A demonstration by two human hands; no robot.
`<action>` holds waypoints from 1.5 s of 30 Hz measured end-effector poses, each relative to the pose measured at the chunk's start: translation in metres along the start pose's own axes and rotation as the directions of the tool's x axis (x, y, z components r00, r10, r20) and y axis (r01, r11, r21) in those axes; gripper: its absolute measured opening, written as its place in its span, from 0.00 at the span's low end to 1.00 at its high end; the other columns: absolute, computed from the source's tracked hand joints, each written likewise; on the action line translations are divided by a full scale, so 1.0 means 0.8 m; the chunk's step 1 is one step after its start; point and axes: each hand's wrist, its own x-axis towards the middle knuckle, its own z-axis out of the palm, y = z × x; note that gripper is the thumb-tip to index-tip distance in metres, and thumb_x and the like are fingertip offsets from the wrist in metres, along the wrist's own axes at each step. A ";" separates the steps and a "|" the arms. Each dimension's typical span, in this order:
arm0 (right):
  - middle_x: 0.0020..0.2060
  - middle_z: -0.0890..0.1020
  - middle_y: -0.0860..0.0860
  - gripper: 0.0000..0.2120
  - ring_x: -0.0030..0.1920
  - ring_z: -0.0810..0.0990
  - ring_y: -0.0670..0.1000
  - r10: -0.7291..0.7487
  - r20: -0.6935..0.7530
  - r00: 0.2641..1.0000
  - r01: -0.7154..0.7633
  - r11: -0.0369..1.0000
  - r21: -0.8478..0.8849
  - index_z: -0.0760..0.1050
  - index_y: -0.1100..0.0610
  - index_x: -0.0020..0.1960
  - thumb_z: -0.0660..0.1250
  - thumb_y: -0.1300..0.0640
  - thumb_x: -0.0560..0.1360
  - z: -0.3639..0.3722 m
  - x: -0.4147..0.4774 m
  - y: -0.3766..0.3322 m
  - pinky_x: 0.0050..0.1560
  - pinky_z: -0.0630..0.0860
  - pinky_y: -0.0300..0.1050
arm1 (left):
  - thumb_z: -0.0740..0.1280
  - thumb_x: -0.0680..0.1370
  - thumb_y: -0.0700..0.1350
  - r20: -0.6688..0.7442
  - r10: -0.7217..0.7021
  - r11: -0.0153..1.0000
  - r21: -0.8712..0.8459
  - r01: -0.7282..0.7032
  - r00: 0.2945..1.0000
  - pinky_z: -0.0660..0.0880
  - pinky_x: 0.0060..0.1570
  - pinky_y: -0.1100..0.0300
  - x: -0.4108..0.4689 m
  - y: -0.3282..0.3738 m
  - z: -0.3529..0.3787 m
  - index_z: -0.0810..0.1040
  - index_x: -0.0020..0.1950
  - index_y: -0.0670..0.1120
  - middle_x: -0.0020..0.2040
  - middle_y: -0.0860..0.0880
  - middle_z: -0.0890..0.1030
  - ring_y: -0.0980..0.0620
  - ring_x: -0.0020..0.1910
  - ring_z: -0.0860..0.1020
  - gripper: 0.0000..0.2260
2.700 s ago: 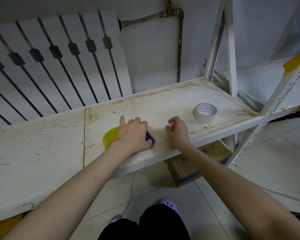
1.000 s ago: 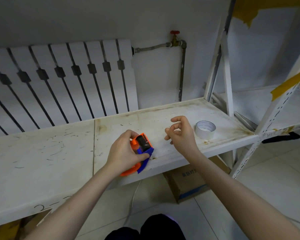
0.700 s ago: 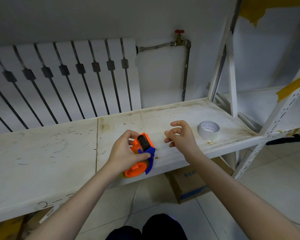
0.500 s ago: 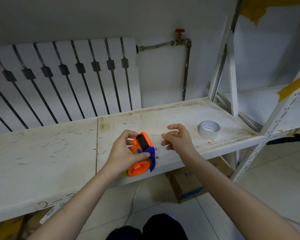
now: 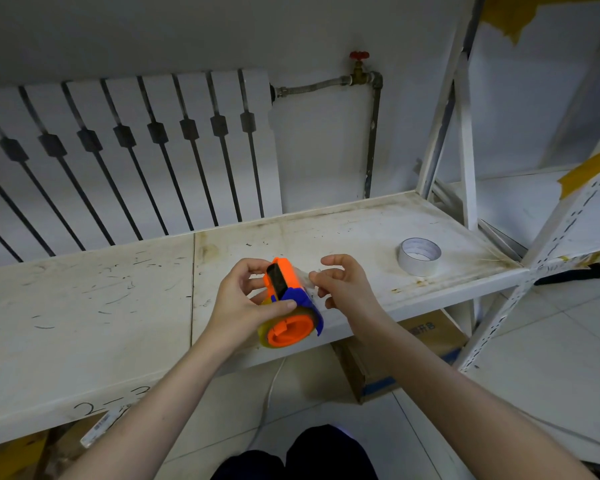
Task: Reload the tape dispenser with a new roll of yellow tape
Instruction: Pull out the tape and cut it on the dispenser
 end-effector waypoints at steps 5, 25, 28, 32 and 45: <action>0.40 0.77 0.47 0.14 0.39 0.77 0.46 -0.044 0.007 0.999 0.044 0.997 -0.061 0.66 0.54 0.58 0.67 0.57 0.75 0.007 -0.004 0.001 0.33 0.73 0.33 | 0.80 0.60 0.37 0.003 -0.009 0.995 -0.101 0.009 1.000 0.79 0.53 0.50 -0.002 0.002 -0.001 0.74 0.50 0.53 0.52 0.53 0.79 0.48 0.55 0.79 0.25; 0.43 0.79 0.52 0.10 0.41 0.78 0.48 -0.064 -0.005 0.998 0.062 0.982 -0.180 0.68 0.53 0.54 0.66 0.57 0.75 0.008 0.006 0.010 0.37 0.74 0.36 | 0.78 0.53 0.51 0.055 -0.004 0.989 -0.151 0.013 0.998 0.79 0.54 0.47 -0.002 0.000 -0.004 0.76 0.52 0.51 0.57 0.48 0.80 0.46 0.56 0.80 0.29; 0.41 0.78 0.48 0.09 0.42 0.79 0.48 -0.079 -0.013 0.997 0.074 0.969 -0.236 0.68 0.52 0.54 0.64 0.54 0.76 0.006 0.009 0.020 0.35 0.74 0.35 | 0.78 0.53 0.50 0.044 -0.014 0.985 -0.171 0.021 0.999 0.79 0.52 0.50 -0.001 -0.002 -0.005 0.76 0.52 0.52 0.55 0.50 0.81 0.47 0.55 0.80 0.29; 0.38 0.74 0.44 0.09 0.40 0.76 0.46 -0.023 -0.033 0.999 0.013 0.956 -0.293 0.68 0.55 0.57 0.63 0.57 0.77 -0.002 0.010 0.030 0.33 0.72 0.33 | 0.79 0.53 0.49 0.030 -0.036 0.975 -0.219 0.042 0.999 0.79 0.51 0.49 0.001 -0.004 -0.010 0.77 0.52 0.52 0.54 0.51 0.81 0.46 0.56 0.80 0.28; 0.73 0.64 0.45 0.27 0.70 0.66 0.45 -0.396 0.370 0.840 0.513 0.801 -0.307 0.51 0.45 0.75 0.51 0.41 0.78 0.014 -0.025 0.024 0.68 0.69 0.48 | 0.79 0.60 0.38 -0.132 -0.118 0.952 -0.297 0.075 0.984 0.79 0.52 0.49 0.006 0.004 0.005 0.77 0.52 0.48 0.56 0.44 0.81 0.44 0.52 0.82 0.23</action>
